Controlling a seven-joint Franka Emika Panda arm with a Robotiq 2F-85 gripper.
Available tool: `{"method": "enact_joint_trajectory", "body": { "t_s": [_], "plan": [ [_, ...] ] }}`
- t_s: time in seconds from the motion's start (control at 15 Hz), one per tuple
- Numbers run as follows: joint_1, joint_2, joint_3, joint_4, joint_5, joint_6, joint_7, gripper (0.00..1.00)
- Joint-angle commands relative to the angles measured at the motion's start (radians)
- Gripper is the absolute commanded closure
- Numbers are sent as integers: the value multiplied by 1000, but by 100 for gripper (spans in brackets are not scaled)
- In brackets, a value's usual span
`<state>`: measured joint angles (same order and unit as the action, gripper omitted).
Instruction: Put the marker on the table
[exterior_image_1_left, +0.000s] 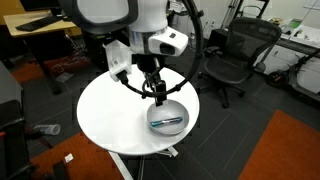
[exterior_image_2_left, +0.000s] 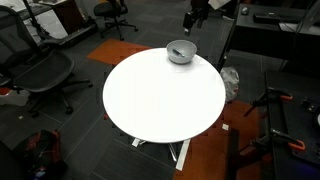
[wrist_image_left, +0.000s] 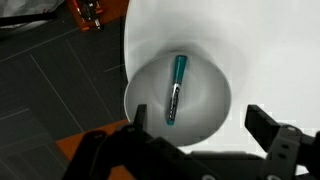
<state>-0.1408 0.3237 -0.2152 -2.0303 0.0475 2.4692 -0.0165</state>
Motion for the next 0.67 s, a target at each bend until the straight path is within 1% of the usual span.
{"method": "enact_joint_trajectory", "body": {
  "t_s": [0.0,0.6],
  "plan": [
    [-26,90,22,90,11,-20,42,0],
    [-43,237,41,190,18,-12,87,0]
  ]
}}
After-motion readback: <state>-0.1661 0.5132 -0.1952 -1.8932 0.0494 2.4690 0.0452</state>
